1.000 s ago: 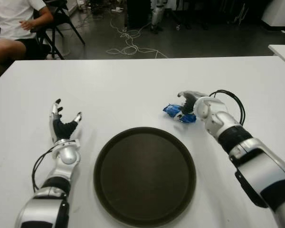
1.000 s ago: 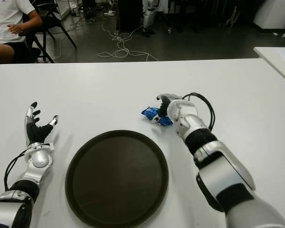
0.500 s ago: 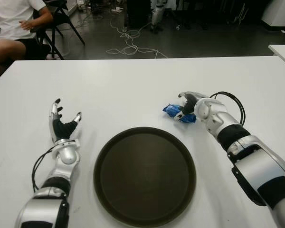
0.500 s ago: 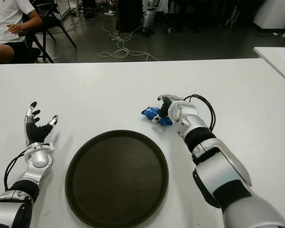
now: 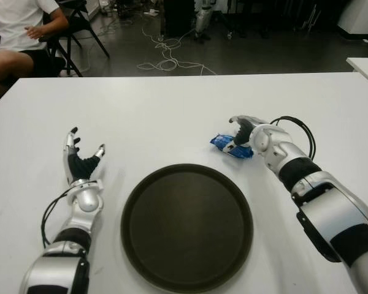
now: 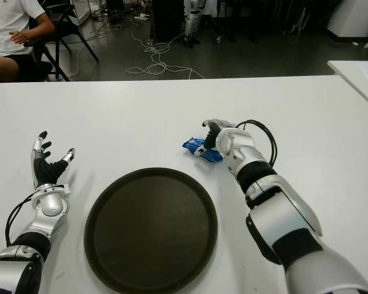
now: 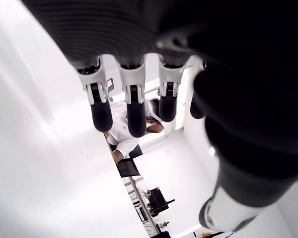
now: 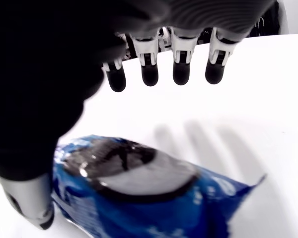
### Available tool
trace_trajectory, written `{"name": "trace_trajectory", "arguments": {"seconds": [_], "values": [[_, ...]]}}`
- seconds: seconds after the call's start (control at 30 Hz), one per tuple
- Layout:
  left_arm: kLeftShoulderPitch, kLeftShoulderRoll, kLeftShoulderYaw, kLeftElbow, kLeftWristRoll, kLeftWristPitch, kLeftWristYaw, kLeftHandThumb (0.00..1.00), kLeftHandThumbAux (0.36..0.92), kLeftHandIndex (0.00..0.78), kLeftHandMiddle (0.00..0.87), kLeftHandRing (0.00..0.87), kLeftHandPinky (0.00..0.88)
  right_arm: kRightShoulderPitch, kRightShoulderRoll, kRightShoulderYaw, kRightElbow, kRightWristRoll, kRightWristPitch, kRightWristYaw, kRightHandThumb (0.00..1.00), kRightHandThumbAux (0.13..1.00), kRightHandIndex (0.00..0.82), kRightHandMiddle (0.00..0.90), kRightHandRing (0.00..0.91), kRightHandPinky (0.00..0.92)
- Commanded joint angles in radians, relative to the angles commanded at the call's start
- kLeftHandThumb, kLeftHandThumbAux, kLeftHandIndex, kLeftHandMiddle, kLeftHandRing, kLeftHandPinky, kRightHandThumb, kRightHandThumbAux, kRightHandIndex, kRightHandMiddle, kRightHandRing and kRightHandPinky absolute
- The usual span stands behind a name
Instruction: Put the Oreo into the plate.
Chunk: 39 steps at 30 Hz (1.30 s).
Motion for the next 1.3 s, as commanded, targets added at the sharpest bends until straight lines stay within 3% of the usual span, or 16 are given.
{"name": "trace_trajectory", "arguments": {"seconds": [0.1,0.3,0.5,0.83,1.3], "values": [[0.000,0.001,-0.002,0.000,0.002,0.002,-0.001,0.123,0.794,0.101,0.104,0.123,0.158,0.001,0.001,-0.003,0.013,0.005,-0.013,-0.010,0.000,0.711,0.057,0.087,0.032,0.000],[-0.001,0.002,-0.003,-0.001,0.003,-0.001,0.001,0.111,0.804,0.105,0.107,0.124,0.157,-0.010,0.004,0.016,-0.015,-0.001,0.032,0.071,0.000,0.691,0.063,0.092,0.040,0.000],[-0.001,-0.001,0.002,-0.004,-0.006,-0.011,-0.007,0.089,0.813,0.110,0.101,0.123,0.158,0.016,-0.004,0.014,-0.055,0.004,0.038,0.090,0.000,0.710,0.059,0.094,0.040,0.000],[0.001,-0.001,0.004,-0.003,-0.009,-0.011,-0.012,0.111,0.806,0.110,0.115,0.137,0.173,0.020,-0.011,0.053,-0.125,-0.024,0.097,0.199,0.000,0.710,0.045,0.081,0.044,0.000],[-0.002,0.000,0.004,0.001,-0.005,0.003,-0.003,0.134,0.802,0.104,0.099,0.115,0.159,0.049,-0.012,0.066,-0.187,-0.028,0.146,0.224,0.000,0.723,0.044,0.084,0.048,0.000]]}}
